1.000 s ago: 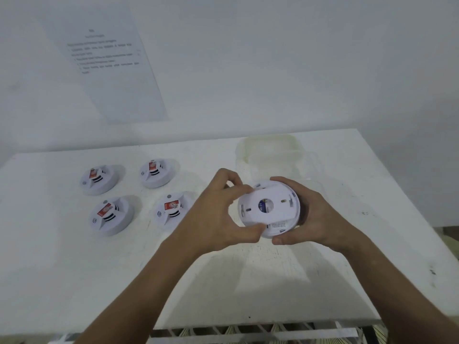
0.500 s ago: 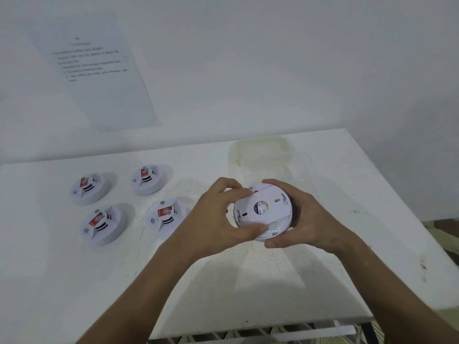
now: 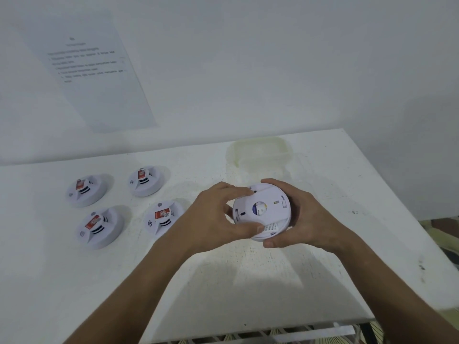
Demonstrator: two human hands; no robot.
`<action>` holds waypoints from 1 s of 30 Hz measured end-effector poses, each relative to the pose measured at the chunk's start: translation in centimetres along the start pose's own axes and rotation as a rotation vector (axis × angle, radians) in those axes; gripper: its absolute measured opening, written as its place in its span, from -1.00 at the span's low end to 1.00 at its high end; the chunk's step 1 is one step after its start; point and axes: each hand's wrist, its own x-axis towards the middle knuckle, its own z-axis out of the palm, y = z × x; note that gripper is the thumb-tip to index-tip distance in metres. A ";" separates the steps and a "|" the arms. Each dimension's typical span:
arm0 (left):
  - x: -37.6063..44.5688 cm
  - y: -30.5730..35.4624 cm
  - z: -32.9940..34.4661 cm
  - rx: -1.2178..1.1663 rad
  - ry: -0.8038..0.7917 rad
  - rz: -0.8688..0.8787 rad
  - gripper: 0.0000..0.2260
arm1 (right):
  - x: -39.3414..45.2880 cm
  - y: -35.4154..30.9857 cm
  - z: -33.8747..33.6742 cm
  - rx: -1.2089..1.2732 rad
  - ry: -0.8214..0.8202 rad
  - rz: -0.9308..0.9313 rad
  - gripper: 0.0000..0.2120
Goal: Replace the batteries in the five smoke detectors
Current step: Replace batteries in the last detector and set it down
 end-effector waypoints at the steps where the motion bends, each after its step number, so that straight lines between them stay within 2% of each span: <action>1: 0.0 0.0 0.1 0.001 0.012 -0.007 -0.49 | 0.0 0.0 0.0 -0.002 0.000 -0.003 -0.12; 4: -0.1 0.0 0.4 0.019 0.034 -0.016 -0.46 | 0.1 0.0 -0.1 -0.010 -0.002 -0.002 -0.12; 10: 0.3 -0.6 -0.2 -0.022 -0.103 0.045 -0.40 | 0.3 0.0 -0.6 0.026 -0.026 -0.007 -0.15; 17: 0.8 -1.1 -0.3 -0.027 -0.133 0.123 -0.40 | 0.4 0.0 -1.1 0.014 -0.070 -0.008 -0.10; 21: 0.4 -1.2 -0.3 -0.298 -0.072 0.084 -0.42 | 0.0 -0.2 -1.5 0.010 -0.070 0.014 -0.10; 24: 0.0 -1.3 0.0 -0.464 -0.061 0.018 -0.35 | -0.1 -0.3 -1.2 -0.159 -0.034 0.059 -0.06; 27: -0.4 -1.4 0.1 -0.523 -0.070 0.051 -0.35 | -0.3 -0.3 -0.9 -0.382 -0.018 0.036 -0.02; 30: -0.6 -1.1 -0.2 -0.622 -0.112 0.082 -0.35 | -0.3 -0.6 -0.7 -0.469 -0.047 0.006 0.02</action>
